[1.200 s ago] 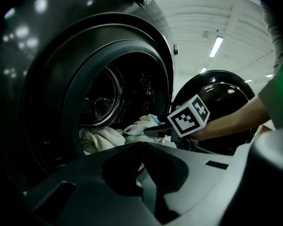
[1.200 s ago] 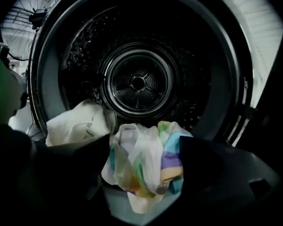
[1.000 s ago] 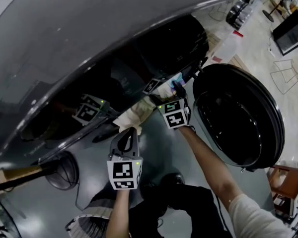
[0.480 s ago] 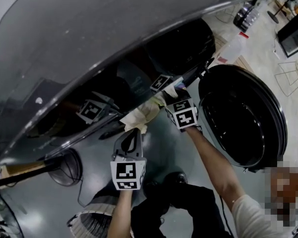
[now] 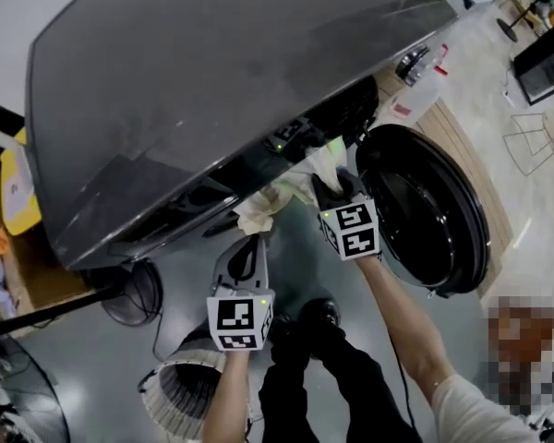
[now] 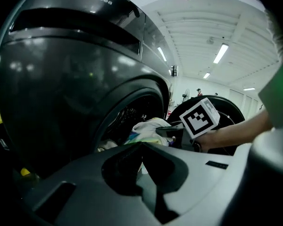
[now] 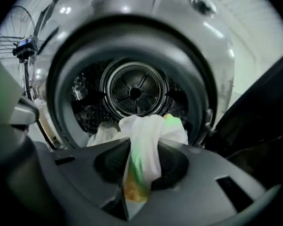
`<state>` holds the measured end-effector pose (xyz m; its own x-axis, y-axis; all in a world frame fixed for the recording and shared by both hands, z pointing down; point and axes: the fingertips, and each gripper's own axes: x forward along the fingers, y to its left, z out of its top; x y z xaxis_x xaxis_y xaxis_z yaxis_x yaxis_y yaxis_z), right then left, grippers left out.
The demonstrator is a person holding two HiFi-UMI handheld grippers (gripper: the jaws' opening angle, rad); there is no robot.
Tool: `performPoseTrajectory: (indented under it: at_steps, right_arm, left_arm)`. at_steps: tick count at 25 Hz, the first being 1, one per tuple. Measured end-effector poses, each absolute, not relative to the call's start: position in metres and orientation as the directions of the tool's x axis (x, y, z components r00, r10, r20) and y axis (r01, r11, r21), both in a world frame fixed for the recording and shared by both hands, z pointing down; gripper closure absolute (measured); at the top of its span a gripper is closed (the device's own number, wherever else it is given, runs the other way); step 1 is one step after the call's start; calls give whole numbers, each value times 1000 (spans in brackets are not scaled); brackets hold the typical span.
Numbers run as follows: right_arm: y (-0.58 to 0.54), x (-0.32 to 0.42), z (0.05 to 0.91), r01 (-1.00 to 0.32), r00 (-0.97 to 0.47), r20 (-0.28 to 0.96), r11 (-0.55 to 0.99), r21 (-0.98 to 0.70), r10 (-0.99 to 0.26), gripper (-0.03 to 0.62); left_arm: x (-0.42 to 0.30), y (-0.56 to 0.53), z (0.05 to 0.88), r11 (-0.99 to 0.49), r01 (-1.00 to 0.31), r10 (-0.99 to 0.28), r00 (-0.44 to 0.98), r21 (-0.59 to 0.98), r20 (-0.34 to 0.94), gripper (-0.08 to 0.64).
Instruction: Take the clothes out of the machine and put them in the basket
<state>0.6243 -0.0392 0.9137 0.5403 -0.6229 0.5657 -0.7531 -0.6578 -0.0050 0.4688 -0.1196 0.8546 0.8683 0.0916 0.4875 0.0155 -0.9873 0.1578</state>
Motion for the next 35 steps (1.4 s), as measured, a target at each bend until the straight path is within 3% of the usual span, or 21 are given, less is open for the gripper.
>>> performPoseTrajectory:
  at_steps: [17, 35]
  right_arm:
    - [28, 552, 729, -737, 554, 560, -676, -14, -616, 499]
    - [76, 542, 474, -764, 603, 413, -643, 55, -682, 499]
  left_arm:
    - [443, -112, 702, -984, -37, 56, 862, 172, 503, 541]
    - [424, -98, 510, -982, -138, -72, 906, 129, 418, 541]
